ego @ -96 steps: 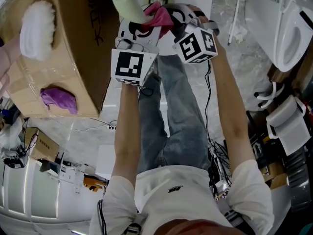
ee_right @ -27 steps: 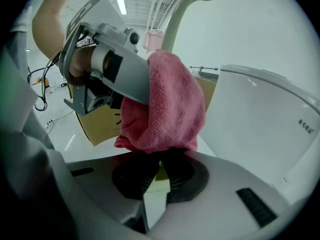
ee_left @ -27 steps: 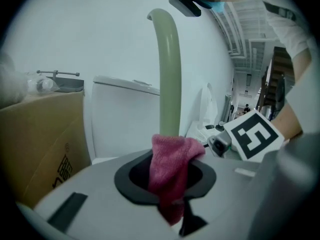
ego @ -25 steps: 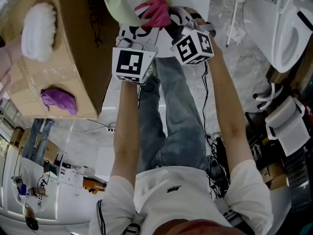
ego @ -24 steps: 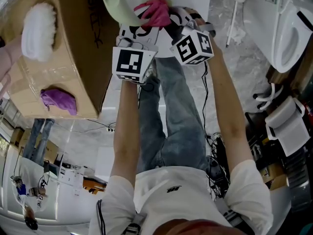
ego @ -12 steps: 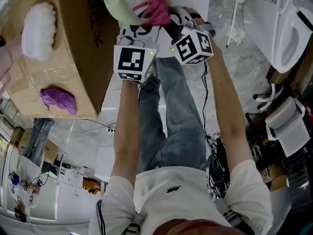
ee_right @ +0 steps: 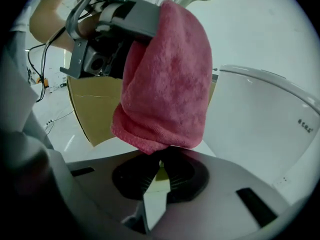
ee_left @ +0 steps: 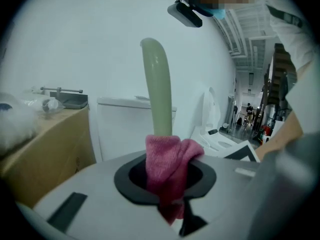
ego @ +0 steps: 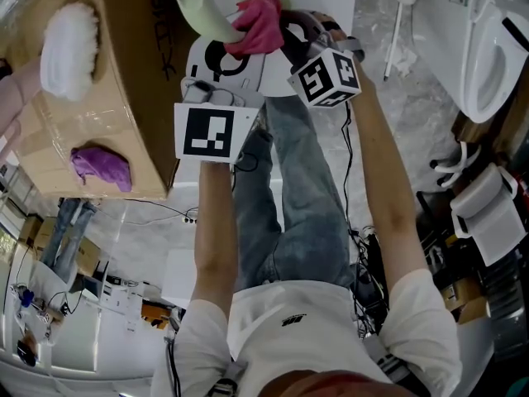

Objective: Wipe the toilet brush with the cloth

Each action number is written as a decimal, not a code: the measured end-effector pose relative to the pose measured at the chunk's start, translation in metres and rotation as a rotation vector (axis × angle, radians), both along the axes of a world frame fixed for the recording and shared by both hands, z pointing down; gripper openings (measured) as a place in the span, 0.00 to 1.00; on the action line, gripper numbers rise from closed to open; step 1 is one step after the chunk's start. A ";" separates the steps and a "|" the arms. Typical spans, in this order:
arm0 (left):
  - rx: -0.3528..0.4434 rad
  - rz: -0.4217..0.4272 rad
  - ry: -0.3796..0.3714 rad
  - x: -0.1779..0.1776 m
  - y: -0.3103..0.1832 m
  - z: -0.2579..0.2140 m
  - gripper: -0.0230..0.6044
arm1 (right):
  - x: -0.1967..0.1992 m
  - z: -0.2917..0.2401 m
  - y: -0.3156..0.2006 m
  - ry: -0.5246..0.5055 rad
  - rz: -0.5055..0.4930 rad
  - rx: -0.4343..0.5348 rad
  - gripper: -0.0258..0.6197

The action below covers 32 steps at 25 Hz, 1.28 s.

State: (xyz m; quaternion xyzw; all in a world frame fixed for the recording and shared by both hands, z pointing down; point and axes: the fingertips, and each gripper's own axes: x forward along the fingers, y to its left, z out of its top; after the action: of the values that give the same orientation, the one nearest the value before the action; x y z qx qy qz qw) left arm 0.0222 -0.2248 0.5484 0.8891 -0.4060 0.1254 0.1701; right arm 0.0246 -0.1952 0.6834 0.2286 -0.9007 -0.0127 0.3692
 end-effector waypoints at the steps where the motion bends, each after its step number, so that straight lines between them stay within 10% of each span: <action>1: 0.004 -0.005 0.006 -0.001 0.000 -0.006 0.17 | 0.000 0.000 0.000 0.001 0.001 -0.001 0.08; 32: 0.103 -0.064 0.092 -0.052 0.032 -0.126 0.17 | -0.001 0.000 0.002 0.067 0.058 -0.038 0.08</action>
State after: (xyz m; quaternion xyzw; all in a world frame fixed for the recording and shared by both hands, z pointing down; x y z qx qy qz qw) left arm -0.0296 -0.1925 0.4228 0.8881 -0.4318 0.0580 0.1463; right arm 0.0232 -0.1932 0.6830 0.2470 -0.8810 0.0075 0.4035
